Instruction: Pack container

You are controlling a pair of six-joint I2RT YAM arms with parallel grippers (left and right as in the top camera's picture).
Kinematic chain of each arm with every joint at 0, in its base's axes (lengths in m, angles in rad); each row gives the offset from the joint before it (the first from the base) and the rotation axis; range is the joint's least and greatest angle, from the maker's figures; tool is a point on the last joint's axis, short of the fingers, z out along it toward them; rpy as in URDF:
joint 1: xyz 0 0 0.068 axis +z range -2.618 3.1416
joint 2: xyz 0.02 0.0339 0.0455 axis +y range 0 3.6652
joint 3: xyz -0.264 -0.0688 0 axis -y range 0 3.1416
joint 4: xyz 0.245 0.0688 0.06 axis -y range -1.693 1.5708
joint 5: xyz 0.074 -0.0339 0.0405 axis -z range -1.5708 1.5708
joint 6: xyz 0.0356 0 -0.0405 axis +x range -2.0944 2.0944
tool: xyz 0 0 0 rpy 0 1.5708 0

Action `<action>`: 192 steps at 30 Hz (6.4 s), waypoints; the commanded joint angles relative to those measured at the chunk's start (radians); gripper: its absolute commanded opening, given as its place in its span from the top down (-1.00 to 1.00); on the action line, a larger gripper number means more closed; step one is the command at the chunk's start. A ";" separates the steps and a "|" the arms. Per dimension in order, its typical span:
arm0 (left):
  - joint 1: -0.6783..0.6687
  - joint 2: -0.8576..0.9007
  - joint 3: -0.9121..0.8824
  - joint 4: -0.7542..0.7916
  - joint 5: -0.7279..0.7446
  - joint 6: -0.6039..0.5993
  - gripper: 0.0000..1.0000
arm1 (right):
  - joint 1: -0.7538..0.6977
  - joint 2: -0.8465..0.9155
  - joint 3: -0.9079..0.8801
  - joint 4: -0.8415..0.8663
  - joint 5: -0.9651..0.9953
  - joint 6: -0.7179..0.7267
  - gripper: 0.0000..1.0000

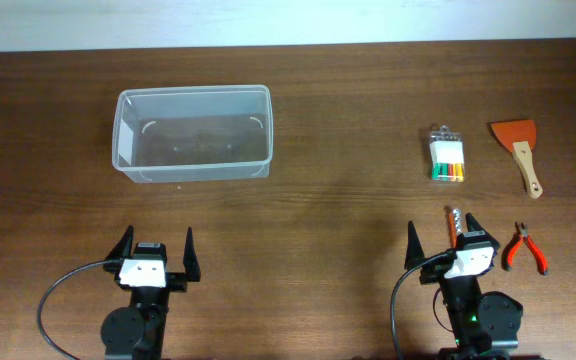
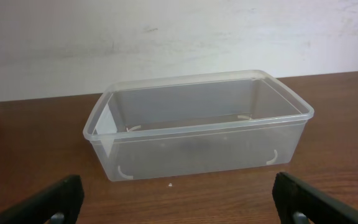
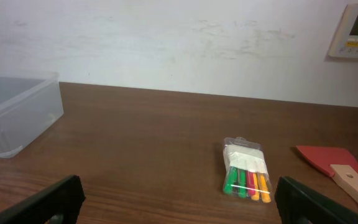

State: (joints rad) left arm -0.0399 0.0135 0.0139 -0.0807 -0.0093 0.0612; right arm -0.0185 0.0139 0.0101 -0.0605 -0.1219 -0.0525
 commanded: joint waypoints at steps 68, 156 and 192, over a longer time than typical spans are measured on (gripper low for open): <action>0.000 -0.008 -0.005 -0.002 0.014 0.016 -0.98 | 0.006 -0.010 -0.005 -0.007 -0.002 0.004 -0.97; -0.023 1.543 1.516 -0.291 0.741 -0.047 -0.98 | 0.005 -0.007 -0.005 0.010 -0.246 0.008 -0.97; -0.258 1.955 2.127 -0.949 0.266 -0.232 -0.98 | 0.005 -0.007 -0.005 0.011 -0.272 0.008 -0.97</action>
State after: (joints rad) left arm -0.3061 1.9144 2.0762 -0.9874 0.1715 -0.1516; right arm -0.0185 0.0139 0.0101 -0.0433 -0.3691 -0.0521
